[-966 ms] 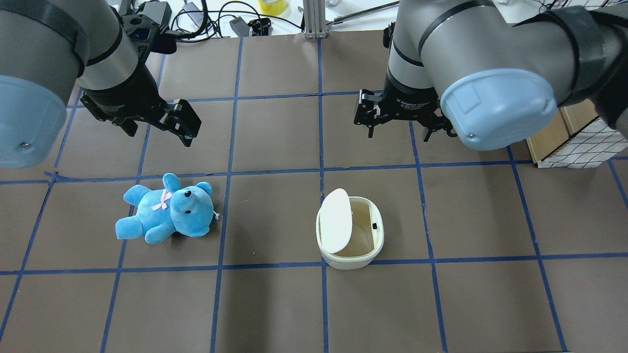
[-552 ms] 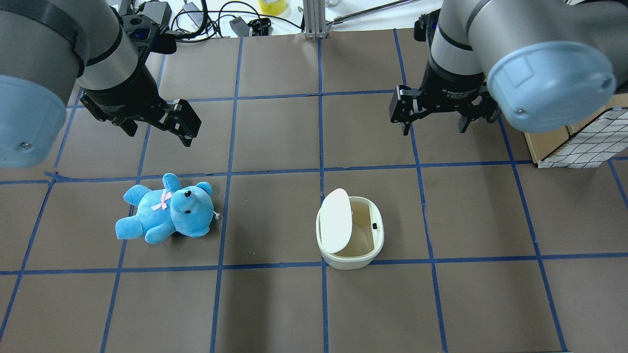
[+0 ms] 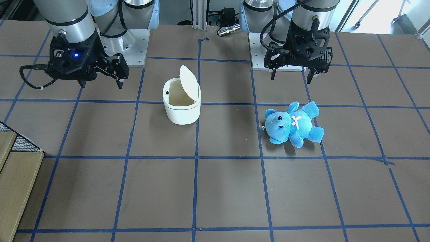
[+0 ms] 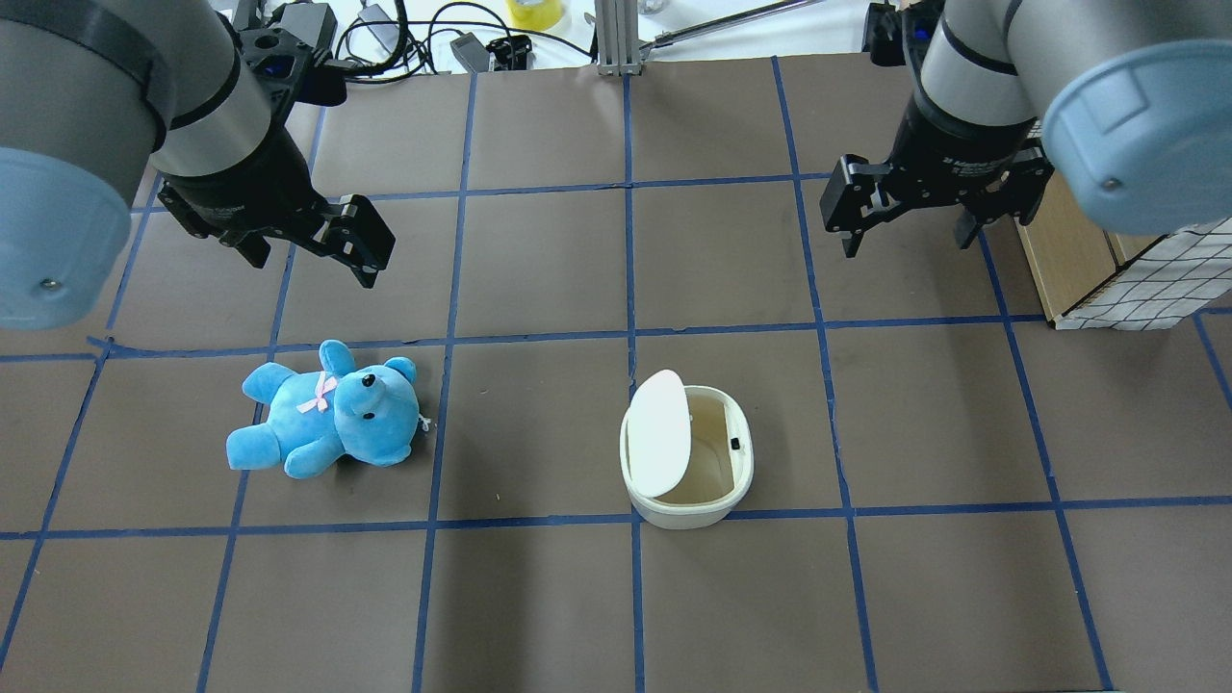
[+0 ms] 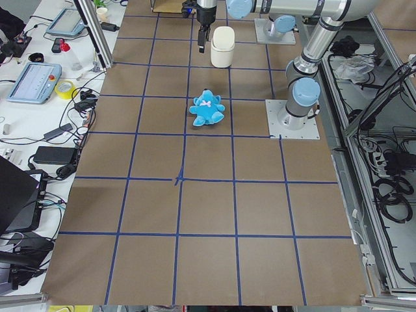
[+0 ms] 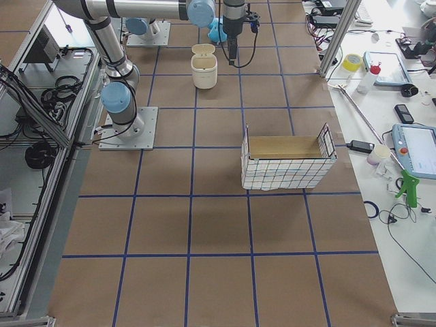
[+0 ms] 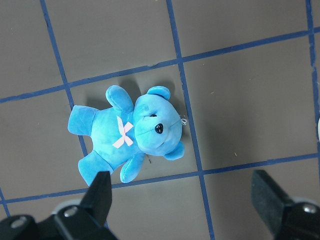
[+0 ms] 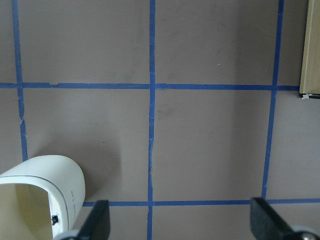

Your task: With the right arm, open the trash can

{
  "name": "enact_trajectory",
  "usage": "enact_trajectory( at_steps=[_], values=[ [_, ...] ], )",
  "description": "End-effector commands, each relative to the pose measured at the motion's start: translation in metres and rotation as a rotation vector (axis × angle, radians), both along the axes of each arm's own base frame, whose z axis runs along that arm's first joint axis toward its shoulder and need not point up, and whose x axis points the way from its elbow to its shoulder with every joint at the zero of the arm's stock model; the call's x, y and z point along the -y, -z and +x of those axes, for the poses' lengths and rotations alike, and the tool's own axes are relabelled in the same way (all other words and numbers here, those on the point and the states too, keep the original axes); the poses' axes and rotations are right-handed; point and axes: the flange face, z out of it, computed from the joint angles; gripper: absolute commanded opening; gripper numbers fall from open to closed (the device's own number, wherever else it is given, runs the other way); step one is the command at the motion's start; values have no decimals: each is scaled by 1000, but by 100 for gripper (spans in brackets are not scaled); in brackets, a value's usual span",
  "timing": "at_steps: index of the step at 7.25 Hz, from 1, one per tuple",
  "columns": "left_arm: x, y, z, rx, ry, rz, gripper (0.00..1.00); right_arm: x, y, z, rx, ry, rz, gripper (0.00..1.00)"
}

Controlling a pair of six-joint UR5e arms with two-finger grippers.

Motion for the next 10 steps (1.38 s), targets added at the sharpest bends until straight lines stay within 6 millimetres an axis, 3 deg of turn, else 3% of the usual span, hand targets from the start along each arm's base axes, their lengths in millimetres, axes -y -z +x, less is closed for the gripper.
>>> enact_trajectory(
  at_steps=[1, 10],
  values=[
    [0, 0, 0, 0, 0, 0, 100, 0, -4, -11, 1, 8, 16, 100],
    [0, 0, 0, 1, 0, 0, 100, -3, -8, -9, 9, 54, 9, 100]
  ],
)
